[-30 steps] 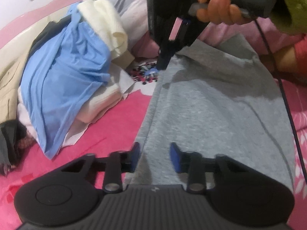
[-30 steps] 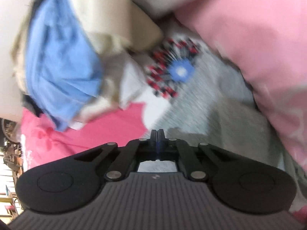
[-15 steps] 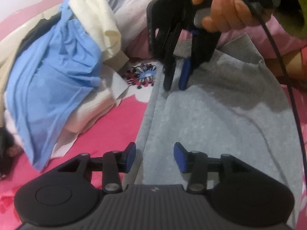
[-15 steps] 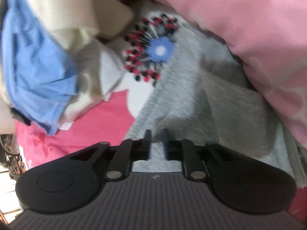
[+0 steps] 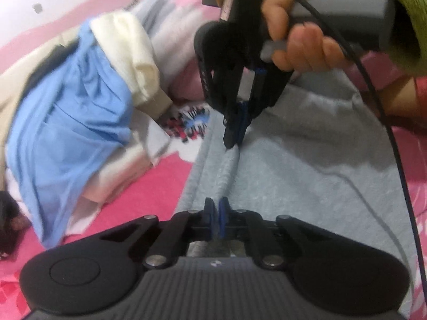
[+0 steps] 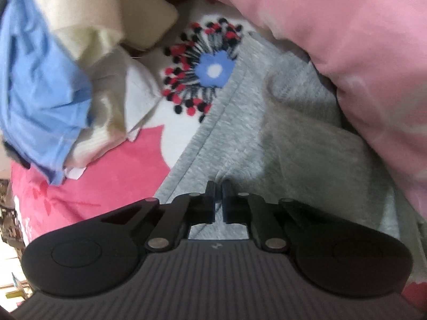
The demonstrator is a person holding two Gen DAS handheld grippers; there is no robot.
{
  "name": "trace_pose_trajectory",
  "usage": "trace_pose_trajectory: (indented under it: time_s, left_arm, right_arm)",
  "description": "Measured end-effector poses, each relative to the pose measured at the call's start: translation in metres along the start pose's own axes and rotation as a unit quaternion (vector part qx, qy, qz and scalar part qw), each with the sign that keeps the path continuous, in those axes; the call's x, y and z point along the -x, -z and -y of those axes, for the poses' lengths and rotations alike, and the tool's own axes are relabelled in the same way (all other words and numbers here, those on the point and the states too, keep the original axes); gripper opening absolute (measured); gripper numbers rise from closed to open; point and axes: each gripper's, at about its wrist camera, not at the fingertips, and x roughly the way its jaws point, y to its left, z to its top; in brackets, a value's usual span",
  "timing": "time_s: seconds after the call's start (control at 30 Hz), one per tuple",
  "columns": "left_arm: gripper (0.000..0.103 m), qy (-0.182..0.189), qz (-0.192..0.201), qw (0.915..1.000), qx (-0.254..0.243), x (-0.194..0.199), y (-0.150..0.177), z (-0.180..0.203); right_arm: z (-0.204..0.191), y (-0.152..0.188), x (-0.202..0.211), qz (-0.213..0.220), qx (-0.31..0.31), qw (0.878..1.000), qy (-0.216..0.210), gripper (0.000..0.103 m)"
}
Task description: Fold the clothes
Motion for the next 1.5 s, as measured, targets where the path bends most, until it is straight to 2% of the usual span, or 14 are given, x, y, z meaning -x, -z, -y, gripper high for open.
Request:
trace_pose_trajectory:
  time_s: [0.23, 0.53, 0.63, 0.7, 0.77, 0.83, 0.93, 1.0, 1.07, 1.17, 1.27, 1.37, 1.43, 1.5]
  left_arm:
    - [0.004, -0.019, 0.008, 0.9997, 0.015, 0.011, -0.004, -0.016]
    - [0.004, -0.037, -0.018, 0.9991, 0.012, -0.004, 0.006, -0.020]
    - [0.004, -0.043, -0.028, 0.9987, 0.008, -0.010, 0.010, -0.020]
    - [0.006, -0.046, -0.035, 0.9983, 0.005, -0.014, 0.013, -0.019]
    - [0.012, -0.049, -0.041, 0.9979, 0.003, -0.018, 0.016, -0.019]
    - [0.018, -0.052, -0.039, 0.9979, 0.008, -0.015, 0.016, -0.020]
    - [0.035, -0.058, -0.036, 0.9972, 0.031, -0.006, 0.016, -0.029]
    - [0.039, -0.063, -0.032, 0.9962, 0.051, 0.002, 0.015, -0.035]
    - [0.040, -0.063, -0.027, 0.9949, 0.074, 0.012, 0.015, -0.039]
    - [0.041, -0.060, -0.021, 0.9941, 0.087, 0.023, 0.015, -0.037]
    - [0.042, -0.058, -0.024, 0.9958, 0.067, 0.025, 0.008, -0.029]
    - [0.042, -0.039, -0.025, 0.9979, 0.044, 0.021, -0.008, -0.030]
    - [0.043, -0.030, -0.022, 0.9990, 0.025, 0.013, -0.025, -0.034]
    - [0.045, -0.021, -0.013, 0.9997, 0.004, -0.003, -0.044, -0.030]
  right_arm:
    - [-0.029, -0.007, 0.017, 0.039, 0.057, 0.997, -0.018, 0.003]
    - [-0.040, -0.010, -0.020, 0.039, 0.066, 0.997, -0.019, 0.003]
    - [-0.042, -0.012, -0.027, 0.061, 0.089, 0.994, -0.028, 0.000]
    - [-0.041, -0.015, -0.029, 0.077, 0.106, 0.991, -0.023, 0.003]
    - [-0.033, -0.022, -0.028, 0.064, 0.106, 0.992, -0.036, 0.003]
    - [-0.026, -0.027, -0.003, 0.082, 0.115, 0.989, -0.053, 0.004]
    - [-0.018, -0.031, 0.057, 0.147, 0.171, 0.973, -0.054, 0.005]
    - [-0.013, -0.026, 0.096, 0.189, 0.218, 0.957, -0.033, 0.007]
    - [-0.010, -0.012, 0.122, 0.216, 0.266, 0.939, -0.012, 0.025]
    - [-0.006, 0.012, 0.132, 0.205, 0.319, 0.925, 0.002, 0.042]
    - [0.000, 0.034, 0.129, 0.183, 0.325, 0.928, 0.004, 0.042]
    - [0.011, 0.053, 0.135, 0.188, 0.314, 0.930, -0.030, 0.042]
    - [0.017, 0.064, 0.134, 0.198, 0.336, 0.919, -0.053, 0.042]
    - [0.020, 0.078, 0.123, 0.200, 0.384, 0.900, -0.046, 0.042]
